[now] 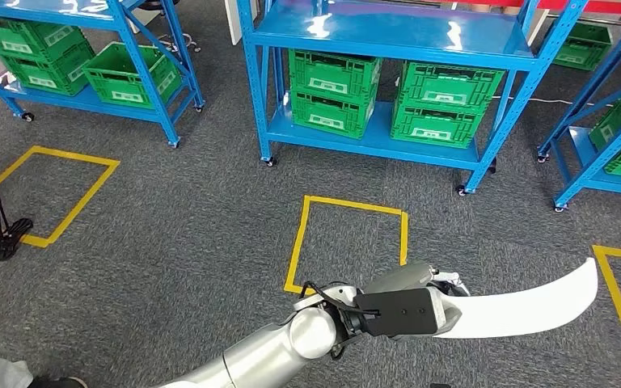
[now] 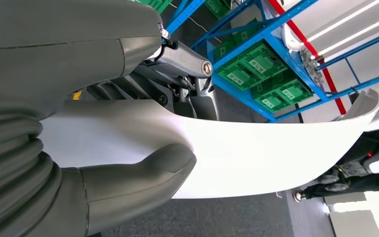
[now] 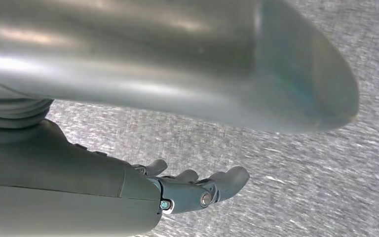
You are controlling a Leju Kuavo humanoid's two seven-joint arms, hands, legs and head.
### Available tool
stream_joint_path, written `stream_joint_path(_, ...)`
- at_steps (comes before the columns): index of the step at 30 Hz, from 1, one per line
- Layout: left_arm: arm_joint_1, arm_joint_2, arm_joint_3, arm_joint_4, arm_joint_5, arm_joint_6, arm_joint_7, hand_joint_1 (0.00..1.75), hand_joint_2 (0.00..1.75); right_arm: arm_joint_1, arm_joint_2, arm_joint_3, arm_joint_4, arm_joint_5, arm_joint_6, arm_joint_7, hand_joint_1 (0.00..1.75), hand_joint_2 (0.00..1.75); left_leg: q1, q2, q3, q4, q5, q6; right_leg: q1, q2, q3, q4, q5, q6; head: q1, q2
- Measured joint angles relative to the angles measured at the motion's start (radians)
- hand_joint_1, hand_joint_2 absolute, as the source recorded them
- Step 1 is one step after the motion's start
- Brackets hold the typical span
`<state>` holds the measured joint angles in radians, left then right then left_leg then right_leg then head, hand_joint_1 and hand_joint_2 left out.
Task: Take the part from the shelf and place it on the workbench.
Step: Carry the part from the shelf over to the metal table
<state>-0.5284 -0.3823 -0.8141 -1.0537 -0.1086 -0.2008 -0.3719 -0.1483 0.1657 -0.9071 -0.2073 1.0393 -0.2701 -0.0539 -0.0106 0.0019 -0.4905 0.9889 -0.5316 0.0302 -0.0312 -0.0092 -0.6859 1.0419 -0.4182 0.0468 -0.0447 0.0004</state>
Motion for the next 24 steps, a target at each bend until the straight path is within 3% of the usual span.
stream_joint_path(3, 0.000, 0.000, -0.016, -0.003, 0.011, -0.003, 0.009, 1.75, 1.75, 0.002, -0.001, 0.000, 0.000, -0.001, 0.000, -0.010, 0.00, 0.00, -0.002, 0.004, -0.049, 0.003, 0.042, 0.014, 0.003, 0.003, -0.050, 0.174, -0.149, 0.006, 0.009, 0.000)
stream_joint_path(4, 0.000, 0.000, -0.020, -0.002, 0.014, -0.004, 0.010, 1.75, 1.75, 0.002, -0.001, 0.000, 0.000, -0.003, 0.000, -0.013, 0.00, 0.00, -0.003, 0.004, -0.070, 0.007, 0.055, 0.015, 0.005, 0.004, -0.058, 0.233, -0.167, 0.007, 0.010, 0.000)
stream_joint_path(5, 0.001, 0.000, -0.025, 0.000, 0.018, -0.007, 0.011, 1.75, 1.75, 0.002, -0.001, 0.000, 0.000, -0.007, -0.001, -0.015, 0.00, 0.00, -0.004, 0.005, -0.091, 0.012, 0.068, 0.015, 0.006, 0.004, -0.053, 0.267, -0.158, 0.007, 0.010, 0.000)
stream_joint_path(6, 0.000, 0.000, -0.030, 0.002, 0.023, -0.009, 0.010, 1.75, 1.75, 0.002, -0.001, 0.000, 0.000, -0.010, -0.001, -0.015, 0.00, 0.00, -0.005, 0.005, -0.112, 0.019, 0.079, 0.014, 0.008, 0.004, -0.033, 0.269, -0.132, 0.006, 0.010, 0.000)
stream_joint_path(7, -0.001, 0.000, -0.036, 0.004, 0.028, -0.010, 0.009, 1.75, 1.75, 0.002, -0.001, -0.001, 0.000, -0.014, -0.002, -0.016, 0.00, 0.00, -0.005, 0.005, -0.133, 0.027, 0.089, 0.013, 0.009, 0.004, 0.007, 0.238, -0.104, 0.003, 0.010, 0.000)
stream_joint_path(8, -0.002, 0.000, -0.042, 0.005, 0.034, -0.011, 0.008, 1.75, 1.75, 0.001, -0.002, -0.002, -0.001, -0.018, -0.002, -0.018, 0.00, 0.00, -0.006, 0.005, -0.151, 0.036, 0.098, 0.010, 0.010, 0.004, 0.063, 0.178, -0.096, -0.001, 0.010, 0.000)
stream_joint_path(10, -0.006, -0.001, -0.053, 0.005, 0.043, -0.006, 0.006, 1.75, 1.75, -0.002, -0.003, -0.003, -0.002, -0.021, -0.001, -0.024, 0.00, 0.00, -0.009, 0.005, -0.175, 0.051, 0.114, 0.001, 0.015, 0.004, 0.165, 0.038, -0.126, -0.013, 0.011, 0.000)
stream_joint_path(11, -0.007, -0.001, -0.056, 0.005, 0.046, -0.001, 0.005, 1.75, 1.75, -0.005, -0.003, -0.003, -0.003, -0.018, 0.000, -0.027, 0.00, 0.00, -0.010, 0.006, -0.180, 0.053, 0.122, -0.004, 0.018, 0.005, 0.191, -0.004, -0.145, -0.021, 0.011, 0.000)
stream_joint_path(13, -0.007, 0.001, -0.059, 0.007, 0.046, 0.017, -0.001, 1.75, 1.75, -0.007, -0.001, -0.002, -0.003, -0.003, 0.006, -0.028, 0.00, 0.00, -0.010, 0.008, -0.183, 0.050, 0.138, -0.016, 0.020, 0.004, 0.188, -0.023, -0.140, -0.035, 0.011, 0.000)
stream_joint_path(14, -0.006, 0.002, -0.060, 0.008, 0.045, 0.025, -0.004, 1.75, 1.75, -0.008, 0.001, 0.000, -0.003, 0.007, 0.009, -0.023, 0.00, 0.00, -0.009, 0.007, -0.189, 0.054, 0.131, -0.023, 0.018, 0.002, 0.178, -0.024, -0.128, -0.043, 0.012, 0.000)
stream_joint_path(15, -0.005, 0.003, -0.060, 0.009, 0.042, 0.032, -0.007, 1.75, 1.75, -0.009, 0.003, 0.001, -0.003, 0.017, 0.013, -0.019, 0.00, 0.00, -0.007, 0.004, -0.199, 0.071, 0.104, -0.030, 0.016, 0.000, 0.166, -0.026, -0.115, -0.051, 0.011, 0.000)
stream_joint_path(18, 0.003, 0.008, -0.060, 0.008, 0.031, 0.036, -0.010, 1.75, 1.75, -0.012, 0.006, 0.007, -0.004, 0.029, 0.013, -0.006, 0.00, 0.00, 0.002, 0.001, -0.242, 0.228, -0.046, -0.049, 0.012, -0.002, 0.118, -0.027, -0.073, -0.059, 0.005, 0.000)
stream_joint_path(19, 0.008, 0.009, -0.060, 0.008, 0.027, 0.035, -0.009, 1.75, 1.75, -0.011, 0.007, 0.007, -0.004, 0.027, 0.010, -0.004, 0.00, 0.00, 0.006, 0.001, -0.250, 0.289, -0.070, -0.053, 0.012, -0.004, 0.102, -0.027, -0.060, -0.058, 0.004, 0.000)
stream_joint_path(20, 0.012, 0.011, -0.060, 0.007, 0.023, 0.031, -0.007, 1.75, 1.75, -0.009, 0.007, 0.008, -0.004, 0.021, 0.006, -0.005, 0.00, 0.00, 0.009, 0.001, -0.246, 0.330, -0.069, -0.056, 0.012, -0.005, 0.086, -0.026, -0.046, -0.055, 0.004, 0.000)
stream_joint_path(21, 0.016, 0.013, -0.060, 0.006, 0.019, 0.025, -0.006, 1.75, 1.75, -0.007, 0.007, 0.007, -0.004, 0.012, 0.002, -0.008, 0.00, 0.00, 0.011, 0.001, -0.229, 0.342, -0.046, -0.058, 0.011, -0.007, 0.069, -0.025, -0.033, -0.053, 0.003, 0.000)
stream_joint_path(23, 0.021, 0.014, -0.060, 0.002, 0.013, 0.009, -0.005, 1.75, 1.75, -0.005, 0.007, 0.005, -0.004, -0.008, -0.006, -0.019, 0.00, 0.00, 0.015, 0.000, -0.143, 0.264, 0.002, -0.056, 0.009, -0.008, 0.041, -0.024, -0.009, -0.045, 0.003, 0.000)
stream_joint_path(24, 0.021, 0.013, -0.060, -0.002, 0.012, 0.000, -0.006, 1.75, 1.75, -0.004, 0.007, 0.004, -0.004, -0.016, -0.010, -0.026, 0.00, 0.00, 0.014, 0.000, -0.077, 0.186, 0.003, -0.054, 0.009, -0.008, 0.032, -0.022, 0.001, -0.040, 0.002, 0.000)
